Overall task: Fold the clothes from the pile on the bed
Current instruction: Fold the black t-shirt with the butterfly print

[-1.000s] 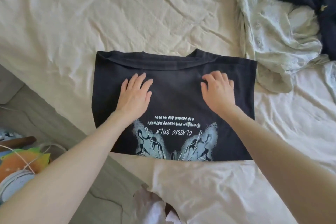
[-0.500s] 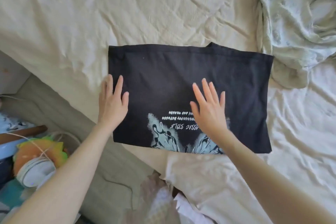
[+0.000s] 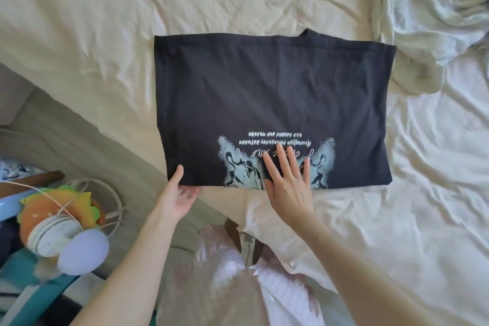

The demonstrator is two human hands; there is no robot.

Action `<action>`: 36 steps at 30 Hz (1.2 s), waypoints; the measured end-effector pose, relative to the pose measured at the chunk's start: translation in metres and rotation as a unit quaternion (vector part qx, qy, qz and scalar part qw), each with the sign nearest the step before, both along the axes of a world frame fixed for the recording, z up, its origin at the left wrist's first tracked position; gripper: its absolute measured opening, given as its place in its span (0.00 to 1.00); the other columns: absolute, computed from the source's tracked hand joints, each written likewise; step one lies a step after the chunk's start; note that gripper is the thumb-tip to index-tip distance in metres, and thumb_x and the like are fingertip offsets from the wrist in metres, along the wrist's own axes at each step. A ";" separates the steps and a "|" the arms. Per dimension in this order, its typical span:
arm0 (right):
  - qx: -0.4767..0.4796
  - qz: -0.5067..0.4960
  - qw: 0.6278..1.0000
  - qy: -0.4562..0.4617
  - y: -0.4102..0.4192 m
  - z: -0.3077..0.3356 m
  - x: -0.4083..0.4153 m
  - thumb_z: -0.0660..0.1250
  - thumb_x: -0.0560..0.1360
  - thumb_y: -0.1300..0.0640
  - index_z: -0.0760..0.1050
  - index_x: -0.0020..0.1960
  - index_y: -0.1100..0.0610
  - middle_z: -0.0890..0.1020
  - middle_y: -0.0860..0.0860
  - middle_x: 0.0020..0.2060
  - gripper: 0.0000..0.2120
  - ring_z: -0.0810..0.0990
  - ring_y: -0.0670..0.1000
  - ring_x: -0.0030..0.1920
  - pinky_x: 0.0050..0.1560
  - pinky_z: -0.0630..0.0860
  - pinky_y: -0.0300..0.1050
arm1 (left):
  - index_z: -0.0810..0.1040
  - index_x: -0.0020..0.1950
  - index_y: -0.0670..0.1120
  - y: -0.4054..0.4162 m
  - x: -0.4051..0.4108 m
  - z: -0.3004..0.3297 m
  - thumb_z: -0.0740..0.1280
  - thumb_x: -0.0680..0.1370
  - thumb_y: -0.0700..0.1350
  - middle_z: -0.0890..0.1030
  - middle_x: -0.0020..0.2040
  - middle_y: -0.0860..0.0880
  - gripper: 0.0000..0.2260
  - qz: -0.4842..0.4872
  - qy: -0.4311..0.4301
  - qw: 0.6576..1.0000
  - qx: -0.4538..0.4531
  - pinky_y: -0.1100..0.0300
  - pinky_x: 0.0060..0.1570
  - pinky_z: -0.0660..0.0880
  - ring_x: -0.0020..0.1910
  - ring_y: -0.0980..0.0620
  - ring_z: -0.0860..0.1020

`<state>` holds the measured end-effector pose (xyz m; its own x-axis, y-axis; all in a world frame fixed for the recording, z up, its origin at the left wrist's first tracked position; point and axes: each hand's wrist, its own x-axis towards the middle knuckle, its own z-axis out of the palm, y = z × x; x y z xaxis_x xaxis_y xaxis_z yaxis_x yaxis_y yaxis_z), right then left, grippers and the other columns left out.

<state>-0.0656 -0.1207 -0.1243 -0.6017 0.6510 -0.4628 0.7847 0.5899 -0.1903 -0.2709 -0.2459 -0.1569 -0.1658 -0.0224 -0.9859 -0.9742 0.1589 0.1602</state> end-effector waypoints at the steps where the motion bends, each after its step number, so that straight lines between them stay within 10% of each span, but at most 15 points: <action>1: -0.007 0.003 1.000 -0.004 -0.001 -0.001 0.001 0.64 0.77 0.54 0.63 0.74 0.52 0.61 0.56 0.75 0.27 0.57 0.60 0.75 0.71 0.50 0.65 | 0.71 0.64 0.43 0.002 0.000 0.002 0.67 0.78 0.46 0.76 0.60 0.44 0.17 0.031 -0.002 0.999 0.014 0.53 0.63 0.70 0.60 0.47 0.74; 8: -0.104 -0.048 0.993 0.028 -0.003 0.003 0.010 0.54 0.81 0.53 0.55 0.77 0.51 0.50 0.51 0.77 0.25 0.44 0.52 0.77 0.74 0.39 0.55 | 0.71 0.65 0.46 0.016 0.019 0.042 0.65 0.79 0.42 0.76 0.64 0.46 0.15 0.037 0.162 0.986 -0.026 0.54 0.57 0.73 0.60 0.48 0.76; 12: -0.253 -0.286 0.908 0.172 0.012 0.030 0.020 0.57 0.81 0.55 0.67 0.72 0.54 0.69 0.51 0.70 0.19 0.64 0.49 0.72 0.68 0.59 0.40 | 0.72 0.55 0.50 0.041 0.042 0.090 0.64 0.78 0.43 0.79 0.55 0.52 0.07 -0.054 0.360 0.930 -0.054 0.57 0.53 0.75 0.52 0.54 0.79; 18: -0.408 -0.531 0.672 0.317 0.063 0.077 0.080 0.60 0.80 0.50 0.76 0.54 0.49 0.80 0.50 0.56 0.08 0.78 0.48 0.58 0.60 0.74 0.47 | 0.66 0.46 0.45 0.126 0.118 0.140 0.63 0.79 0.44 0.72 0.38 0.59 0.07 -0.300 0.592 0.747 0.037 0.70 0.37 0.65 0.35 0.59 0.69; 23: -0.427 -0.580 0.563 0.405 0.116 0.073 0.141 0.53 0.81 0.43 0.67 0.68 0.54 0.78 0.49 0.56 0.21 0.78 0.49 0.57 0.51 0.77 0.45 | 0.68 0.46 0.46 0.182 0.210 0.125 0.67 0.76 0.41 0.77 0.43 0.50 0.07 -0.539 0.612 0.559 0.151 0.59 0.38 0.67 0.40 0.52 0.73; 29: -0.411 -0.578 0.638 0.300 0.140 0.036 0.148 0.62 0.78 0.44 0.75 0.53 0.49 0.81 0.47 0.51 0.11 0.80 0.47 0.50 0.49 0.77 0.46 | 0.69 0.66 0.41 0.146 0.228 0.061 0.68 0.75 0.42 0.66 0.72 0.43 0.20 -0.739 0.540 0.399 0.054 0.46 0.69 0.59 0.73 0.44 0.61; 36: -0.287 -0.496 0.786 0.230 0.156 0.022 0.127 0.66 0.75 0.54 0.77 0.51 0.60 0.82 0.55 0.47 0.10 0.81 0.54 0.49 0.52 0.79 0.51 | 0.57 0.76 0.48 0.100 0.190 0.042 0.65 0.78 0.44 0.49 0.78 0.45 0.29 -0.775 0.508 0.371 -0.054 0.43 0.71 0.52 0.77 0.43 0.45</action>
